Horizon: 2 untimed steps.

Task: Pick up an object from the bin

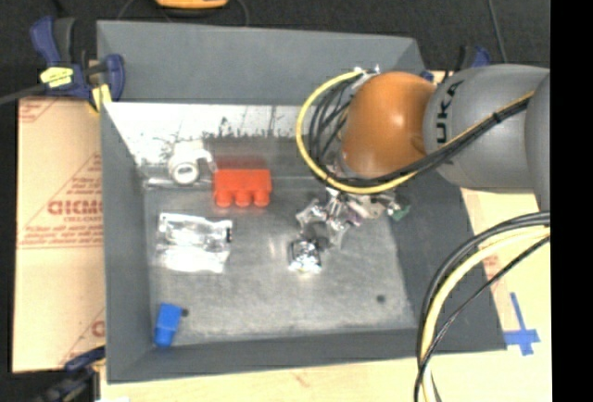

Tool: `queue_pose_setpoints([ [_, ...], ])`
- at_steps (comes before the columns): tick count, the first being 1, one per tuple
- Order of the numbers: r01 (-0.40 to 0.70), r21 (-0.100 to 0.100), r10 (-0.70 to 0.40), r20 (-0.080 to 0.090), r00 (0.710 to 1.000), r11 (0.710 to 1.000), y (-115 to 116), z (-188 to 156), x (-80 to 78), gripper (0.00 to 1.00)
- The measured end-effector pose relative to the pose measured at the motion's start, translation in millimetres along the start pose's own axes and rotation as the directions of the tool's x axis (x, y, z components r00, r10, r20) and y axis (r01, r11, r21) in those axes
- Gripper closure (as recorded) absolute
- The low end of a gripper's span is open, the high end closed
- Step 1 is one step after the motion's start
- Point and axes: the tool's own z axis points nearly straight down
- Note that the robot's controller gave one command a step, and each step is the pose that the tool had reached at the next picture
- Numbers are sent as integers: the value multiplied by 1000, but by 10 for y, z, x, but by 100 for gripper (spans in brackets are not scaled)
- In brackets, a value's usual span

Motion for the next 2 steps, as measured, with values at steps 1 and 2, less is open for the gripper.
queue_pose_setpoints([
  [1, -1, -1, 1, 0, 1000, 1000, 1, 0, -1, 0],
  [2, 74, -5, -74, -5, 997, 997, 532, -152, 565, 0],
])
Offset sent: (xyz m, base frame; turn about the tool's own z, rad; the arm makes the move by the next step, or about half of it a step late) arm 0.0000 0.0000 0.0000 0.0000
